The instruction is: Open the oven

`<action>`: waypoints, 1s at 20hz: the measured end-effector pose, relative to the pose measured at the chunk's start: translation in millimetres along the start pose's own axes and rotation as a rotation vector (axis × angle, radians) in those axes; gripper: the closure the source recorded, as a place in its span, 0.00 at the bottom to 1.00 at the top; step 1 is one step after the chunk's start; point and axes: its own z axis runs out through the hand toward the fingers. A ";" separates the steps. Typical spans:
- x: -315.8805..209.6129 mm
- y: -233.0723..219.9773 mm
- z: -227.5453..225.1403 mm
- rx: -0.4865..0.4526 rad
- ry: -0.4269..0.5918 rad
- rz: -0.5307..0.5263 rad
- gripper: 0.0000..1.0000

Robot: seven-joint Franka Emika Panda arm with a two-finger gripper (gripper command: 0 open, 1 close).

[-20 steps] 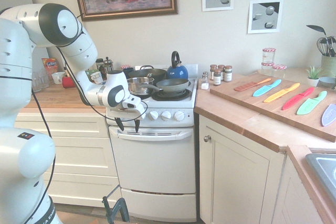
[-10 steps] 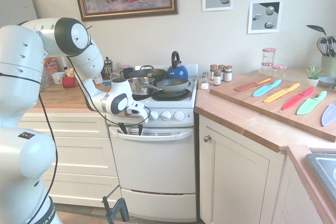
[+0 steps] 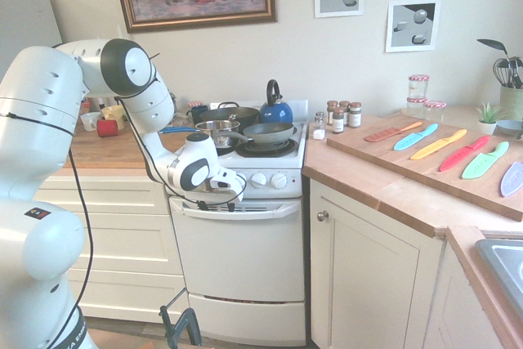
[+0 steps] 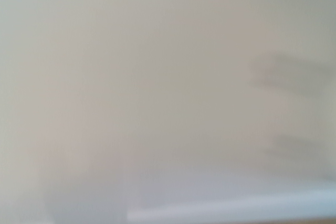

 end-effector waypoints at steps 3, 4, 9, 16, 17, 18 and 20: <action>1.2 16.9 1.4 0.006 0.020 -0.021 0.00; -1.1 25.2 2.6 0.002 0.018 -0.026 0.00; -33.6 85.8 14.7 -0.058 -0.057 -0.071 0.00; -44.8 138.2 6.0 -0.075 -0.075 -0.085 0.00; -46.0 144.4 2.9 -0.075 -0.079 -0.088 0.00; -47.3 149.9 -0.3 -0.075 -0.082 -0.090 0.00; -50.7 160.3 -6.4 -0.077 -0.088 -0.099 0.00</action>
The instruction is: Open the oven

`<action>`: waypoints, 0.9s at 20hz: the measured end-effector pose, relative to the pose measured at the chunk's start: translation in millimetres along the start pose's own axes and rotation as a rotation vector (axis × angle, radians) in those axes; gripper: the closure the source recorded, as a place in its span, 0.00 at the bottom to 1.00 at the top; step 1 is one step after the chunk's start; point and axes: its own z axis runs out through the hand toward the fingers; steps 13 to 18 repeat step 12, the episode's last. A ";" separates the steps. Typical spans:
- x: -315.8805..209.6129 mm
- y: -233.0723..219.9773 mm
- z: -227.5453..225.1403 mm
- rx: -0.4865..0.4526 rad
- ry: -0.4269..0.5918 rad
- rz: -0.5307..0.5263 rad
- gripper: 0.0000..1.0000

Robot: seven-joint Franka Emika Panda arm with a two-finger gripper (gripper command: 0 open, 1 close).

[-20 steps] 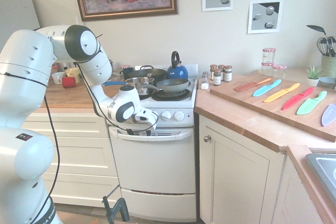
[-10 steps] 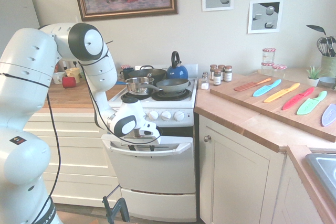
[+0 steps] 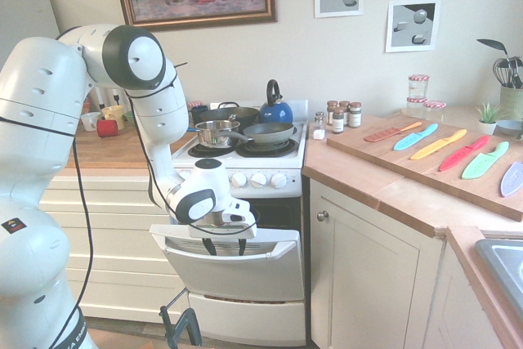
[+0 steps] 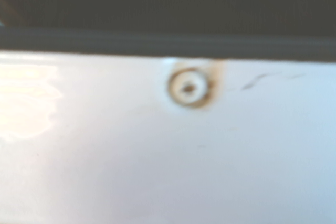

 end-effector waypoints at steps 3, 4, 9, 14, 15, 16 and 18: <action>-4.5 6.8 -11.2 -0.001 0.005 -0.014 0.00; -7.0 8.2 -17.0 -0.002 0.006 -0.022 0.00; -26.7 11.6 -63.1 -0.003 -0.049 -0.102 0.00; -27.8 -3.8 -105.9 0.017 -0.107 -0.127 0.00; -27.8 -3.8 -105.9 0.017 -0.107 -0.127 0.00; -27.8 -3.8 -105.9 0.017 -0.107 -0.127 0.00; -27.8 -3.8 -105.9 0.017 -0.107 -0.127 0.00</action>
